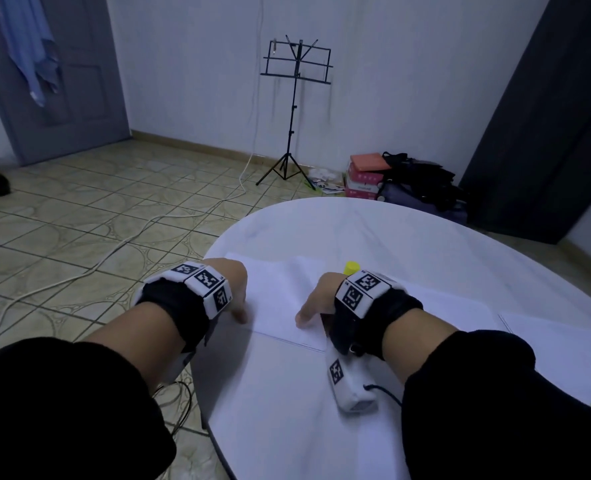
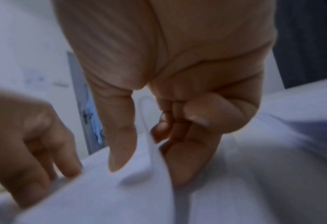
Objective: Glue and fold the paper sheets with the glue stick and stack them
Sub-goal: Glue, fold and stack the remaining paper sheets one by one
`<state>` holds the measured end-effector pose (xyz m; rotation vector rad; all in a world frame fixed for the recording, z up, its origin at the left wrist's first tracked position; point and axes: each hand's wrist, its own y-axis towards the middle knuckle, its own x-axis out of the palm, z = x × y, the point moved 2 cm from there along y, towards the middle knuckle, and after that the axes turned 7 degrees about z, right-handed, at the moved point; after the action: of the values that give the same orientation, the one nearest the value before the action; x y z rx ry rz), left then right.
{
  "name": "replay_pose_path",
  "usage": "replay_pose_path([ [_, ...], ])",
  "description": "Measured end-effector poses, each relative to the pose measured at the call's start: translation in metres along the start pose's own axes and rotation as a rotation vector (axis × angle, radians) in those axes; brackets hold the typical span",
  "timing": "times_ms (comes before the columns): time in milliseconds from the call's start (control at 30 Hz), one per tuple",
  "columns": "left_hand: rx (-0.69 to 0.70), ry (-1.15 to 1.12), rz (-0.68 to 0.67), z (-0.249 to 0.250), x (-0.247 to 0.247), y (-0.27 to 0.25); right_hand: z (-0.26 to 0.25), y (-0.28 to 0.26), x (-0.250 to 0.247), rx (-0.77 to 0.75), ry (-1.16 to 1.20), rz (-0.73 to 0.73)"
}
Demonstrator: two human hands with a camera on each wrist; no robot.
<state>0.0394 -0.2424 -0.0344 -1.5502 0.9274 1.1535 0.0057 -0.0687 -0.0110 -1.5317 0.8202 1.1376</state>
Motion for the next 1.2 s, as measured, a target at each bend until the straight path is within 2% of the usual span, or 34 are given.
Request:
replay_pose_path([
  [233, 0.014, 0.024, 0.027, -0.001, 0.006, -0.001, -0.002, -0.023, 0.001, -0.131, 0.213, 0.065],
  [433, -0.041, -0.047, 0.071, -0.003, 0.012, -0.006, -0.011, -0.044, 0.006, -0.246, 0.308, 0.072],
  [600, -0.154, -0.34, 0.218, -0.015, 0.017, -0.018, -0.015, -0.053, 0.01, -0.222, 0.384, 0.078],
  [733, -0.107, -0.603, 0.33, -0.024, 0.012, -0.02, -0.009, -0.063, 0.007, -0.152, 0.476, 0.153],
  [833, -0.251, -0.797, 0.273, -0.039, 0.008, -0.027, -0.009, -0.066, 0.013, -0.101, 0.711, 0.102],
  [900, -0.29, -0.86, 0.241, -0.046, 0.008, -0.029, -0.006, -0.069, 0.014, -0.086, 0.869, 0.036],
  [1000, -0.279, -0.905, 0.264, -0.054, 0.004, -0.033, 0.0, -0.081, 0.01, -0.074, 1.067, -0.048],
  [1100, -0.263, -1.138, 0.299, -0.051, -0.001, -0.042, 0.011, -0.094, 0.006, -0.071, 1.177, -0.096],
  [1200, -0.159, -1.3, 0.323, -0.036, -0.007, -0.055, 0.037, -0.106, 0.002, -0.014, 1.223, -0.019],
])
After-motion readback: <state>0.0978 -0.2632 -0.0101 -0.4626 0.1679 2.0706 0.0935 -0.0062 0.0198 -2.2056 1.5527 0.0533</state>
